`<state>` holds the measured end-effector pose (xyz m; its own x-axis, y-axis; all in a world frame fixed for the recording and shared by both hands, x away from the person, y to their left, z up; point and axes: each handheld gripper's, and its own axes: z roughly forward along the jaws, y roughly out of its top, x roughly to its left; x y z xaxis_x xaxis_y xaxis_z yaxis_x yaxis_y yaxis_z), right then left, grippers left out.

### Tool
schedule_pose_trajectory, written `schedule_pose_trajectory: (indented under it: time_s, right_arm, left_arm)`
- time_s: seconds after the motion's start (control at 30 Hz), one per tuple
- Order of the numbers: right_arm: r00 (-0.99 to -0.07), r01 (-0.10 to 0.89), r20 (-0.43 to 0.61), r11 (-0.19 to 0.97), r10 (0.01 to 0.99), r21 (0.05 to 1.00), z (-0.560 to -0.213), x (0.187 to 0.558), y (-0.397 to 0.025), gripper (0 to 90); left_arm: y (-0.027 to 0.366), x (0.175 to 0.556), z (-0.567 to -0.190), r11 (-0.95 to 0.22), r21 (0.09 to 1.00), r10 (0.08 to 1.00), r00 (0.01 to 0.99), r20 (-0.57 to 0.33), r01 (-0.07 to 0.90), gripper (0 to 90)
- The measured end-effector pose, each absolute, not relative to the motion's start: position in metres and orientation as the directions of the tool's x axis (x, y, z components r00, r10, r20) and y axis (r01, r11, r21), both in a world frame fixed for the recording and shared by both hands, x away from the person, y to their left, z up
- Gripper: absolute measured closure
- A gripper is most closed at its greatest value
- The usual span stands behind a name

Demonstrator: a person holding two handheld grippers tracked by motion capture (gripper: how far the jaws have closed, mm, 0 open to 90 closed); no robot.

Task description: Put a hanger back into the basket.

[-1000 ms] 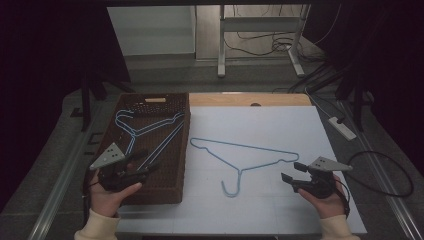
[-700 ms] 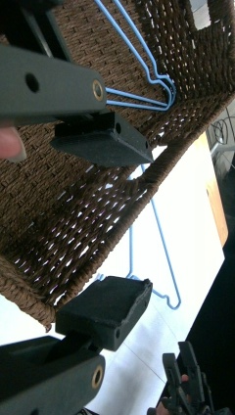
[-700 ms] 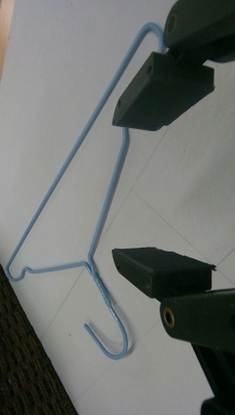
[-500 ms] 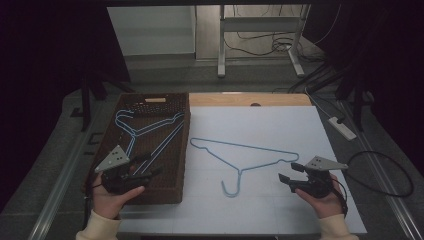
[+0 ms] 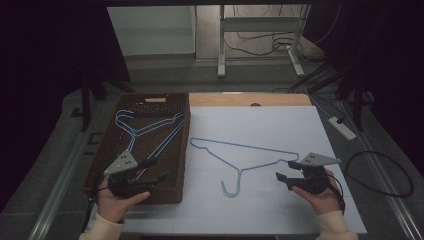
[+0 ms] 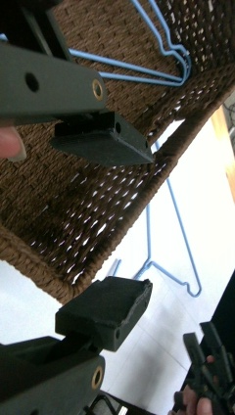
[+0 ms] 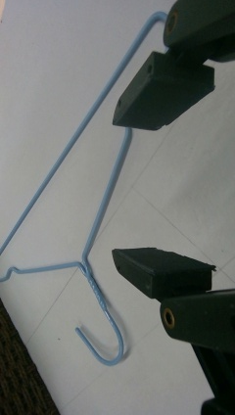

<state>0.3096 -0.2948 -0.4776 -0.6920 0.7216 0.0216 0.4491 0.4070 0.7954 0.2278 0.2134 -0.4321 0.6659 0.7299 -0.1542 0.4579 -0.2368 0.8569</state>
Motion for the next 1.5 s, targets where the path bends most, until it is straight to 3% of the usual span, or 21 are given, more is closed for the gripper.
schedule_pose_trajectory:
  time_s: [0.13, 0.3, 0.33, 0.53, 0.57, 0.7, 0.83, 1.2, 1.5]
  right_arm:
    - [-0.711, 0.456, -0.002, 0.463, 0.703, 0.76, -0.473, 0.326, -0.284, 33.9]
    - [-0.72, 0.485, -0.016, 0.52, 0.694, 0.704, -0.473, 0.352, -0.272, 40.2]
    - [-0.721, 0.51, -0.017, 0.547, 0.693, 0.664, -0.474, 0.365, -0.268, 48.8]
    - [-0.713, 0.551, -0.041, 0.595, 0.7, 0.585, -0.478, 0.391, -0.266, 64.5]
    - [-0.714, 0.564, -0.049, 0.616, 0.698, 0.549, -0.481, 0.402, -0.268, 75.9]
    - [-0.702, 0.586, -0.078, 0.636, 0.708, 0.503, -0.486, 0.414, -0.271, 85.6]
    - [-0.682, 0.607, -0.1, 0.637, 0.724, 0.475, -0.487, 0.419, -0.276, 89.7]
    - [-0.656, 0.658, -0.098, 0.63, 0.749, 0.413, -0.494, 0.418, -0.29, 89.9]
    - [-0.681, 0.667, -0.034, 0.639, 0.731, 0.382, -0.493, 0.38, -0.301, 90.0]
  left_arm:
    - [0.209, 0.226, -0.434, -0.25, 0.851, 0.722, 0.674, -0.154, 0.461, 35.5]
    - [0.206, 0.225, -0.436, -0.26, 0.846, 0.719, 0.678, -0.152, 0.465, 35.5]
    - [0.206, 0.224, -0.436, -0.262, 0.845, 0.718, 0.679, -0.153, 0.466, 35.5]
    - [0.203, 0.221, -0.438, -0.277, 0.841, 0.718, 0.682, -0.141, 0.465, 35.5]
    - [0.203, 0.221, -0.438, -0.281, 0.838, 0.716, 0.684, -0.142, 0.468, 35.4]
    - [0.201, 0.223, -0.439, -0.285, 0.834, 0.712, 0.687, -0.145, 0.472, 35.3]
    - [0.201, 0.224, -0.44, -0.287, 0.833, 0.711, 0.688, -0.145, 0.472, 35.3]
    - [0.202, 0.225, -0.44, -0.284, 0.834, 0.716, 0.683, -0.144, 0.474, 35.3]
    - [0.204, 0.225, -0.44, -0.269, 0.836, 0.719, 0.678, -0.156, 0.478, 35.3]
